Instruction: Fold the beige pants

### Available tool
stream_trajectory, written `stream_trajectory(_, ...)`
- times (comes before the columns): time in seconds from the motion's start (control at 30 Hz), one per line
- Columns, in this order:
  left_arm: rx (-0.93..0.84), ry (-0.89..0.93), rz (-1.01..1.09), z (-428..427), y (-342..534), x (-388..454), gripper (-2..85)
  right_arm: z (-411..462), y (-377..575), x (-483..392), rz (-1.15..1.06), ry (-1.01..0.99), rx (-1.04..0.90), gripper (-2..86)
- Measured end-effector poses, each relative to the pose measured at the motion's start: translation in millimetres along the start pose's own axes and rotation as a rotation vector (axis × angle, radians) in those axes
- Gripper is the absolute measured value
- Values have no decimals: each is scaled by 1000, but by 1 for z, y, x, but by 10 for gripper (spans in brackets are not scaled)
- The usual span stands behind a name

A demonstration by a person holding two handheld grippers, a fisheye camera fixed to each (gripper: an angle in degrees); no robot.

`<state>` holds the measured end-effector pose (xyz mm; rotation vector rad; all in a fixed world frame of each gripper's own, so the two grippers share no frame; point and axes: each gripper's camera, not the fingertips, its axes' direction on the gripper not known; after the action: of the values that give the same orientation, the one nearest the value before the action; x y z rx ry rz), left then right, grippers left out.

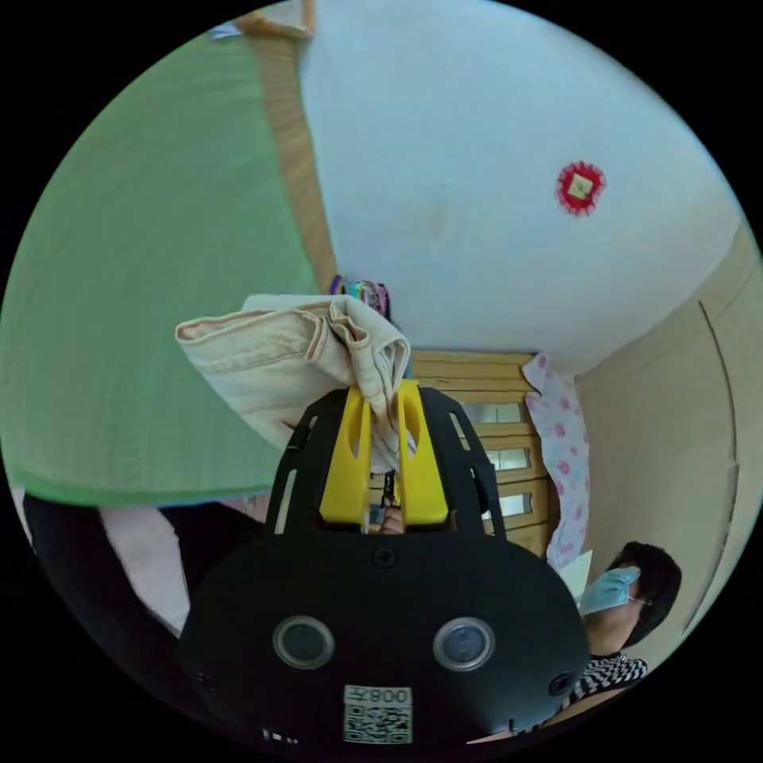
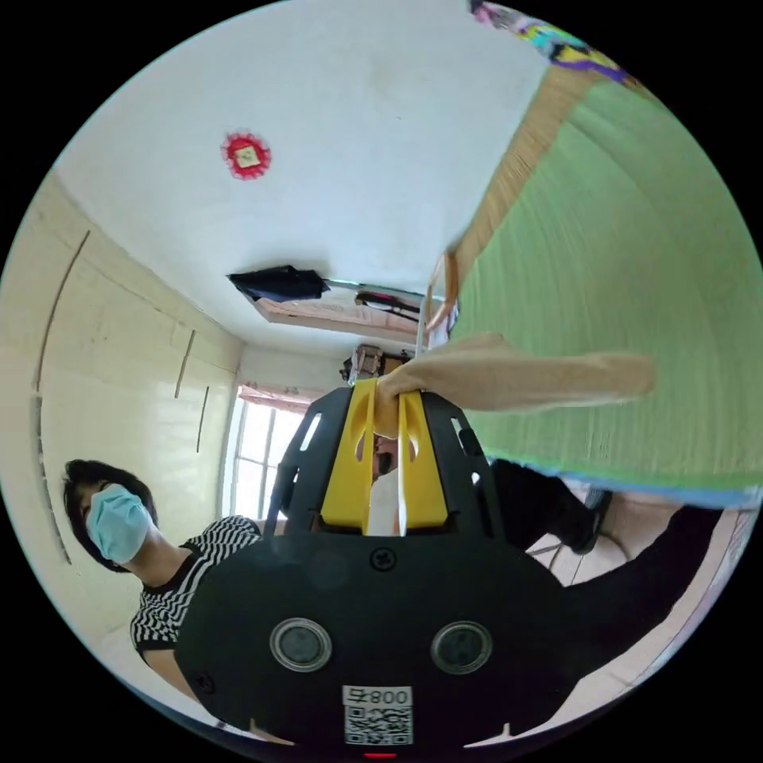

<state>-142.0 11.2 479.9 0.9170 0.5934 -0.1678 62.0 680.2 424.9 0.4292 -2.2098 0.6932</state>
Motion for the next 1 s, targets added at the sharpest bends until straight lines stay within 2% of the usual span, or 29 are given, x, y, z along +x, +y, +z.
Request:
stream_trajectory(0.13, -79, 131, 224, 135, -30, 116, 64, -91, -57, -81, -204, 30, 79, 19)
stream_trajectory(0.2, -128, 202, 326, 199, -37, 171, 65, -163, -80, -143, -348, 64, 158, 20)
stream_trajectory(0.27, -212, 280, 457, 288, -39, 238, 66, -222, -84, -187, -446, 104, 236, 22)
stream_trajectory(0.43, -425, 347, 582, 469, -21, 316, 70, -366, -52, -247, -599, 268, 439, 26)
stream_trajectory(0.53, -577, 281, 579, 580, -6, 317, 73, -437, -19, -215, -541, 363, 556, 27)
stream_trajectory(0.6, -662, 151, 528, 639, 3, 298, 74, -482, 3, -147, -400, 389, 622, 28)
stream_trajectory(0.67, -785, -69, 437, 701, 15, 264, 73, -509, 17, -83, -243, 381, 660, 29)
stream_trajectory(0.7, -799, -83, 418, 711, 17, 257, 73, -520, 25, -44, -161, 368, 652, 29)
stream_trajectory(0.8, -797, 50, 336, 748, 19, 250, 73, -533, 48, 7, -193, 217, 677, 34)
stream_trajectory(1.0, -856, 39, 411, 802, 26, 287, 79, -554, 66, 16, -268, 188, 712, 44)
